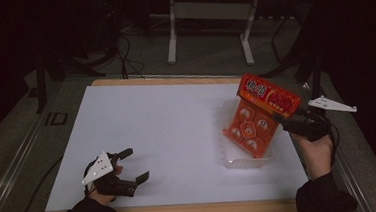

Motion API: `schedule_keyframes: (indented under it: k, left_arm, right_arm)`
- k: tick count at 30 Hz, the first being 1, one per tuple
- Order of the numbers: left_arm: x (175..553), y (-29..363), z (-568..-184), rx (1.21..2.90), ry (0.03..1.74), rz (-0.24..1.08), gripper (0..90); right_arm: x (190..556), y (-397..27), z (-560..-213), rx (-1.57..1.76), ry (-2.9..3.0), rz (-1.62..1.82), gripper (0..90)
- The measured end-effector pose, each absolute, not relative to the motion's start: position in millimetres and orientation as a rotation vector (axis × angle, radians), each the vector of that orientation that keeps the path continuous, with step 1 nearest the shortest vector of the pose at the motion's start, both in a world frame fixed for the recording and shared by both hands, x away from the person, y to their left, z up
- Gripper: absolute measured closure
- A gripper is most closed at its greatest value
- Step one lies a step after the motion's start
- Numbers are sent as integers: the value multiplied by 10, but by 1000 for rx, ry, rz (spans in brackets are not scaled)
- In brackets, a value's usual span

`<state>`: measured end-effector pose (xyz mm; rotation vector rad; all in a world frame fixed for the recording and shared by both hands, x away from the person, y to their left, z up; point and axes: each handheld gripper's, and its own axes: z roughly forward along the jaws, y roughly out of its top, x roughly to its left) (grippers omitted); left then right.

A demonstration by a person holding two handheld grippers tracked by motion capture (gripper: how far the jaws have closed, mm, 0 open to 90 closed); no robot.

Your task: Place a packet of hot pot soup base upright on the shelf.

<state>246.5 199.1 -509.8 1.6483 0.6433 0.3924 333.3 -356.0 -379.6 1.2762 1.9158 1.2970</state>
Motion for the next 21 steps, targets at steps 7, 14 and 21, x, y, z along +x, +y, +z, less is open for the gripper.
schedule_keyframes:
  k: [7,14,21]
  left_arm:
    - [2462,1991,-5088,1643,640,393,29]
    - [2456,1983,-5083,1646,636,392,29]
    - [2451,1985,-5079,1641,633,389,29]
  right_arm:
    - [3141,-3634,-3812,1291,1874,1290,175]
    - [2914,-3541,-3823,1242,1884,1277,175]
    - [2766,-3383,-3854,1171,1932,1318,175]
